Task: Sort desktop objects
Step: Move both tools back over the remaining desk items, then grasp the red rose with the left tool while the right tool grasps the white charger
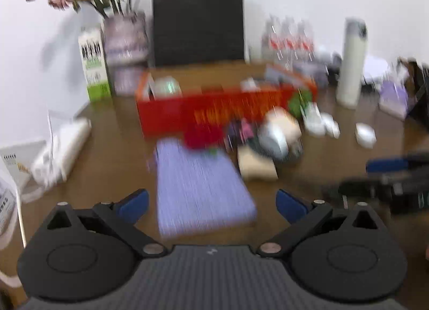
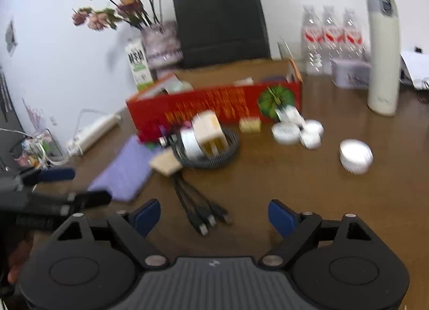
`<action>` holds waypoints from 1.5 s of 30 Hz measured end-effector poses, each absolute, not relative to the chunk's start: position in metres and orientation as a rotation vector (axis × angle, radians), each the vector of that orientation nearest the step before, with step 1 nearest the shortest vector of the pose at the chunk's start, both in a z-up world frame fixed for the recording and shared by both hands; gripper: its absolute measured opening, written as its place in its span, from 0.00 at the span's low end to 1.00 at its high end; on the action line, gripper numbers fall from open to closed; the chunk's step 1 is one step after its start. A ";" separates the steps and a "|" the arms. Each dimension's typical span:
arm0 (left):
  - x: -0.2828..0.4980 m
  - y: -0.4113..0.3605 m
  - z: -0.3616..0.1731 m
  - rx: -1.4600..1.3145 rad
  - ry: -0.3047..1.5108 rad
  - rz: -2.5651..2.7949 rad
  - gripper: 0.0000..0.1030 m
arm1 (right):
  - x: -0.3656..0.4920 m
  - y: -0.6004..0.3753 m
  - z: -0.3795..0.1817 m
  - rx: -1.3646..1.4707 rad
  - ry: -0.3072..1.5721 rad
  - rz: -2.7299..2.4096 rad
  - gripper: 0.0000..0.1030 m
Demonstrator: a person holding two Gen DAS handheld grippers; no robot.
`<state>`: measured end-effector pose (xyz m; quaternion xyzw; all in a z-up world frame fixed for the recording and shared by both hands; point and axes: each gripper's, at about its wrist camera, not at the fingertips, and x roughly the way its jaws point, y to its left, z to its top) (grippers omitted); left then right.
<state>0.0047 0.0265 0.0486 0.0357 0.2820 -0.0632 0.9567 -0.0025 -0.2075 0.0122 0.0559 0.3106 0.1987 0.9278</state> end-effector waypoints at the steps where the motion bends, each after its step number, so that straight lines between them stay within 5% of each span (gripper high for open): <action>1: 0.015 0.031 0.056 0.049 0.558 -0.119 1.00 | 0.003 -0.205 0.019 0.115 0.620 0.420 0.80; 4: 0.055 0.043 0.067 -0.034 0.563 -0.101 0.97 | 0.025 -0.192 0.036 0.101 0.579 0.438 0.77; 7: 0.094 0.046 0.061 -0.109 0.615 -0.121 0.88 | 0.056 -0.179 0.043 0.083 0.568 0.429 0.56; 14: 0.143 0.048 0.030 -0.196 0.709 -0.131 0.48 | 0.122 -0.176 0.030 0.190 0.655 0.446 0.29; 23: 0.116 0.037 0.044 -0.135 0.582 -0.136 0.36 | 0.116 -0.175 0.020 0.120 0.653 0.438 0.33; 39: 0.118 0.035 0.039 -0.151 0.590 -0.133 0.35 | 0.104 -0.165 0.020 0.003 0.599 0.427 0.32; 43: 0.118 0.036 0.039 -0.152 0.591 -0.129 0.35 | 0.115 -0.166 0.008 -0.009 0.701 0.404 0.51; 45: 0.118 0.037 0.039 -0.157 0.592 -0.129 0.35 | 0.116 -0.166 0.003 0.003 0.699 0.411 0.41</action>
